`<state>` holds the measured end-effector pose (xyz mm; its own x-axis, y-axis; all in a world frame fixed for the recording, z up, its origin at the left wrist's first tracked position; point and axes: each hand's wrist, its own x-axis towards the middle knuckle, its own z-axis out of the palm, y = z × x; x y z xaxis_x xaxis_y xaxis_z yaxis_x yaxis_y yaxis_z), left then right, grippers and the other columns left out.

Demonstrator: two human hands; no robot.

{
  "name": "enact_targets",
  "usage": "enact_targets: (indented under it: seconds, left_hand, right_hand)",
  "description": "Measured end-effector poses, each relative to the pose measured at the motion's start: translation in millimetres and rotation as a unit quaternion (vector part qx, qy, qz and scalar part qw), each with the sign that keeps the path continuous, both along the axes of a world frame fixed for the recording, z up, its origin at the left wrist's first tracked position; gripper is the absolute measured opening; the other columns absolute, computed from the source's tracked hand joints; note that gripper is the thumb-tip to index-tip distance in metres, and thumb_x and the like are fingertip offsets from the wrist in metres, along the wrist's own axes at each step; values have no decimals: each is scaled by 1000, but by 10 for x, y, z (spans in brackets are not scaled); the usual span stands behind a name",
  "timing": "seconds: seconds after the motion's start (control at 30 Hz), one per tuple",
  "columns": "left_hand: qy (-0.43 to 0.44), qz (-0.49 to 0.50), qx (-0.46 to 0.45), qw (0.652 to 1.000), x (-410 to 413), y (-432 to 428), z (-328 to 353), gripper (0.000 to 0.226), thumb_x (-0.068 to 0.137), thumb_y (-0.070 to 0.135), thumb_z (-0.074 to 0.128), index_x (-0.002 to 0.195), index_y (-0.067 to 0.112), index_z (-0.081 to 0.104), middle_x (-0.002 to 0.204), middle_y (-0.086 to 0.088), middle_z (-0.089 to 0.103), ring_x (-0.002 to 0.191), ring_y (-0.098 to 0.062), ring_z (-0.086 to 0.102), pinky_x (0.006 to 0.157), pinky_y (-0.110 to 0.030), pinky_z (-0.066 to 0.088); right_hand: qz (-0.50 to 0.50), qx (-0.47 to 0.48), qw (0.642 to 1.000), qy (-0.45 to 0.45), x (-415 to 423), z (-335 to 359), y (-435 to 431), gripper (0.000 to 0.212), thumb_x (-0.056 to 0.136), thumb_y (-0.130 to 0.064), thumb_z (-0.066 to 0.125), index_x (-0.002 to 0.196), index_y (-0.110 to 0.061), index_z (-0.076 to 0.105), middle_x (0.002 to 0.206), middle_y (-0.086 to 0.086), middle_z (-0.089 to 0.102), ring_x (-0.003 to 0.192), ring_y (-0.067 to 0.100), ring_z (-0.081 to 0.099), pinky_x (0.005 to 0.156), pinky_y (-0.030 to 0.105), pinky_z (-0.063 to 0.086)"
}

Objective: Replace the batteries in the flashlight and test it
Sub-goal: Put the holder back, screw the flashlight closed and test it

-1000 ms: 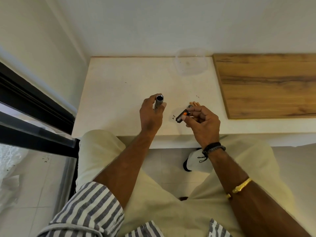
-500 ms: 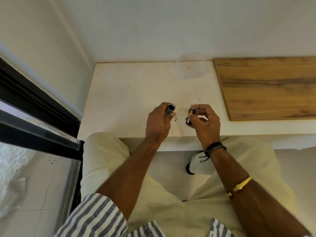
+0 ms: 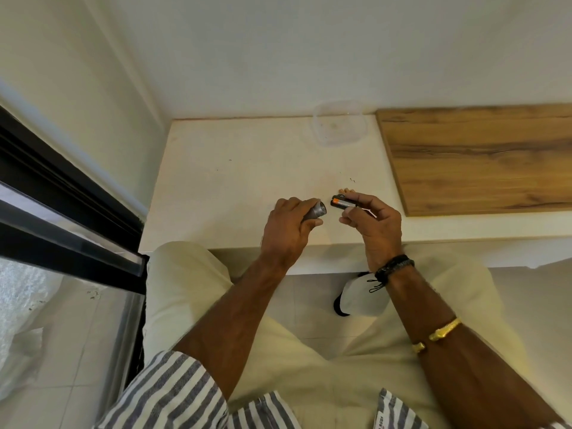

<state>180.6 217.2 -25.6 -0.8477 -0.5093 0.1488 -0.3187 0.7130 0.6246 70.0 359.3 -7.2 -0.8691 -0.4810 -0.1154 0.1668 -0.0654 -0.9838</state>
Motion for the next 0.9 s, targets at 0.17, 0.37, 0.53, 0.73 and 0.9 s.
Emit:
enact_targets:
  seconds: [0.17, 0.37, 0.53, 0.73, 0.9]
  left_hand:
    - [3, -14, -24, 1000, 13, 25, 26, 40, 98, 34, 56, 135, 19, 56, 111, -4, 64, 101, -20, 48, 85, -35, 45]
    - [-10, -9, -28, 1000, 12, 15, 19, 43, 99, 34, 56, 139, 18, 54, 113, -5, 64, 102, -21, 48, 84, -31, 41]
    - [-16, -15, -22, 1000, 6, 15, 0, 43, 99, 35, 55, 139, 19, 53, 112, -3, 64, 101, -19, 46, 82, -31, 41]
    - [5, -26, 1, 1000, -28, 69, 0, 41, 98, 33, 57, 137, 18, 56, 112, -2, 66, 102, -18, 48, 83, -34, 47]
    - [-6, -18, 12, 1000, -37, 52, -15, 44, 98, 33, 57, 138, 16, 54, 115, -3, 66, 104, -20, 48, 85, -33, 46]
  right_hand:
    - [5, 49, 996, 71, 32, 11, 8, 29, 86, 7, 69, 113, -3, 72, 115, 15, 73, 101, 30, 73, 74, 42, 64]
    - [-14, 89, 989, 120, 48, -10, 14, 27, 83, -10, 81, 104, -10, 64, 96, 13, 77, 74, 23, 74, 60, 38, 63]
    - [-20, 93, 988, 125, -6, -58, 11, 21, 84, -14, 81, 102, -8, 72, 97, 10, 78, 65, 17, 71, 55, 31, 59]
    - [18, 136, 974, 179, 61, -98, -48, 12, 87, -20, 79, 98, -18, 79, 89, -6, 76, 68, 14, 69, 52, 26, 59]
    - [-45, 171, 970, 165, 2, -145, -107, 8, 87, -26, 77, 88, -33, 74, 87, -5, 75, 70, 14, 70, 60, 34, 62]
